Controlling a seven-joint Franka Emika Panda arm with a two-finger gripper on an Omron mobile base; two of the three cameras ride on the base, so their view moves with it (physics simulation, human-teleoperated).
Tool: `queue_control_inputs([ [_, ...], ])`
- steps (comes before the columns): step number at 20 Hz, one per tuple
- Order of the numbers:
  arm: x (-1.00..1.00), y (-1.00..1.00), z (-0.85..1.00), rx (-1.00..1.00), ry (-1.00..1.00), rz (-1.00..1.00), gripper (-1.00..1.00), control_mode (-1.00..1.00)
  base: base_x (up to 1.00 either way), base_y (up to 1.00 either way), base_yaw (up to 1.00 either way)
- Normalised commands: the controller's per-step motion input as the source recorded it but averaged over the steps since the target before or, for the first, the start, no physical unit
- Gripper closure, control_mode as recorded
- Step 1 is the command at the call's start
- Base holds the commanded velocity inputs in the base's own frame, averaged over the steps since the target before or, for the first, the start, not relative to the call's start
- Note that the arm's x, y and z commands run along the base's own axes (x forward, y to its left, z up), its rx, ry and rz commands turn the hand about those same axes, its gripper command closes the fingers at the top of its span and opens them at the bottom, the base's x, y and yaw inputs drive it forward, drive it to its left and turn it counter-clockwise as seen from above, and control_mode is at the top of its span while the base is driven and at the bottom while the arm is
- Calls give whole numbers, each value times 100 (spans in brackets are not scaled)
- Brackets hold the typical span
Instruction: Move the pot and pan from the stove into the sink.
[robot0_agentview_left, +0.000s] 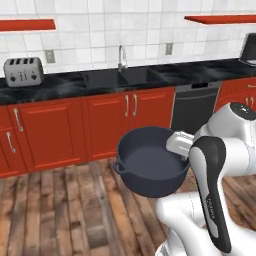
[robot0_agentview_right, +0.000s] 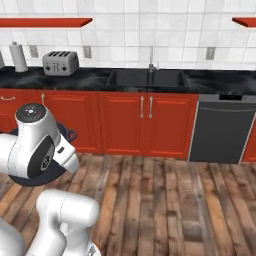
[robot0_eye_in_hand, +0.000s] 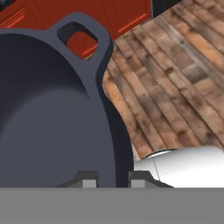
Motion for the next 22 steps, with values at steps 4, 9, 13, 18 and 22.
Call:
queue_control_inputs([
  [4, 0, 0, 0, 0, 0, 0, 100, 100, 100, 0, 6],
  [9, 0, 0, 0, 0, 0, 0, 100, 100, 100, 0, 6],
  [13, 0, 0, 0, 0, 0, 0, 100, 100, 100, 0, 6],
  [18, 0, 0, 0, 0, 0, 0, 100, 100, 100, 0, 6],
  [22, 0, 0, 0, 0, 0, 0, 100, 100, 100, 0, 6],
])
